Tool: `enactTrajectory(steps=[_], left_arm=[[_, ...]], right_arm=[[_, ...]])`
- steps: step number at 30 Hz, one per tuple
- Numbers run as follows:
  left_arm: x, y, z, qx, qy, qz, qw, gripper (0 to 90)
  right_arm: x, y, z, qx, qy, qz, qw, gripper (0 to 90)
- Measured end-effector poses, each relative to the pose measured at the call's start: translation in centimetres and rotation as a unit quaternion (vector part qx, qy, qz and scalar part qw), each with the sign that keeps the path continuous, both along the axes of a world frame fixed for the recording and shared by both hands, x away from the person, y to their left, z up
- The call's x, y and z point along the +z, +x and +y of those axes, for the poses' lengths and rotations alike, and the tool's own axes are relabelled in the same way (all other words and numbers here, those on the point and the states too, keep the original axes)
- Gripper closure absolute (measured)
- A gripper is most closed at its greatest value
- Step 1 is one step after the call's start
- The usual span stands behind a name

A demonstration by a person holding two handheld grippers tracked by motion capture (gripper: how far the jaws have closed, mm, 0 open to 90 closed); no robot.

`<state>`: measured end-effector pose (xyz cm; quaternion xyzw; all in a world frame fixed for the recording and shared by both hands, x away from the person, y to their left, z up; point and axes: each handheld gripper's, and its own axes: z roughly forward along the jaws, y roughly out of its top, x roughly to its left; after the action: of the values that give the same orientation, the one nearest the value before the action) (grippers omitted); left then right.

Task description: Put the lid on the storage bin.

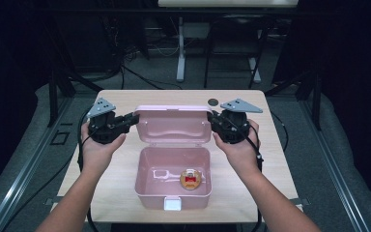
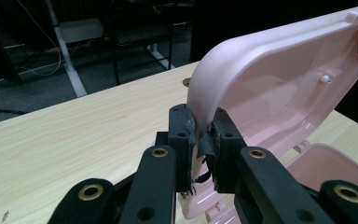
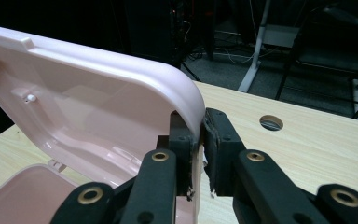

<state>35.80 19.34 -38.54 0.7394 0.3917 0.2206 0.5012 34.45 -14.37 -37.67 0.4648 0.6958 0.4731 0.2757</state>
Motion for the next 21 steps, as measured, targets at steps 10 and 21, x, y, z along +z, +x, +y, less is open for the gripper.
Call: enactTrajectory(steps=[10,21], left_arm=[[0.1,-0.5,0.2,-0.008,0.004,0.004,1.0000,80.6],[0.0,-1.4,0.3,-0.016,0.007,0.003,0.9998,79.6]], right_arm=[[0.0,-0.6,-0.1,0.006,-0.004,-0.001,1.0000,80.8],[0.0,-1.5,-0.2,0.015,-0.009,-0.002,0.9998,80.1]])
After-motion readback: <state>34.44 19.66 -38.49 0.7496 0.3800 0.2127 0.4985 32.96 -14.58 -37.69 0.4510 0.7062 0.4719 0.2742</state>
